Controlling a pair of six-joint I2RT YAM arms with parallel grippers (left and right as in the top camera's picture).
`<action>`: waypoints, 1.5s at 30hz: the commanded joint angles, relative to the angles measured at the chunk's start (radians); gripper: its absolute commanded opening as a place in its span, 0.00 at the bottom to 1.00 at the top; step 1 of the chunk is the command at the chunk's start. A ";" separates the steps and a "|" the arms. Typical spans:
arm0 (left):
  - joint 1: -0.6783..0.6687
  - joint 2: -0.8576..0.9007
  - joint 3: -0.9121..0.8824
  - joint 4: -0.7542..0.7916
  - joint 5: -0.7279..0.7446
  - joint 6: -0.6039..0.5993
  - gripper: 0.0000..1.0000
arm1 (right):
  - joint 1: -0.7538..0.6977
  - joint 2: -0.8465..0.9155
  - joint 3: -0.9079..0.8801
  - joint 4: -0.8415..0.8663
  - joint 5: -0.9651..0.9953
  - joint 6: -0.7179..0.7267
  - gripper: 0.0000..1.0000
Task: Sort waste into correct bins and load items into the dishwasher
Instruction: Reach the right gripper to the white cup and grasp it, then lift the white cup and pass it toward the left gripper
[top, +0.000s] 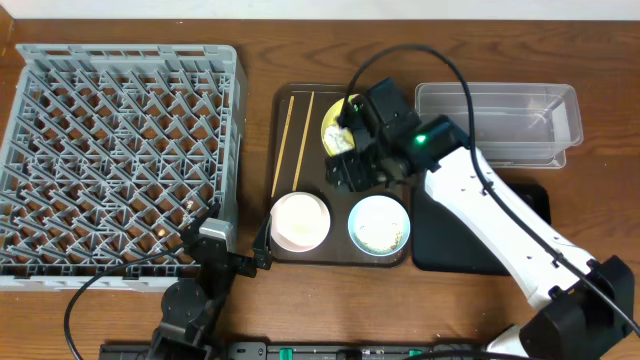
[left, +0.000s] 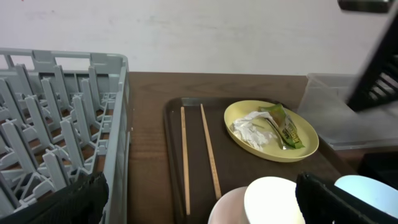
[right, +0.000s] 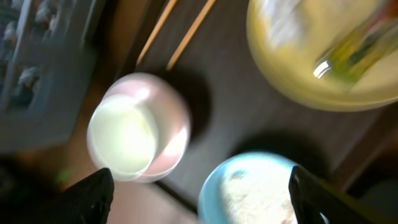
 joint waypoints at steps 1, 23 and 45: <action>0.002 -0.005 -0.026 -0.018 0.000 -0.008 0.96 | 0.042 -0.004 0.013 -0.055 -0.110 0.031 0.88; 0.003 0.076 0.438 -0.291 -0.002 -0.008 0.96 | 0.125 0.185 -0.048 0.056 -0.003 0.132 0.61; 0.003 0.407 0.867 -0.857 0.211 -0.008 0.96 | 0.137 0.213 -0.072 0.167 -0.008 0.188 0.01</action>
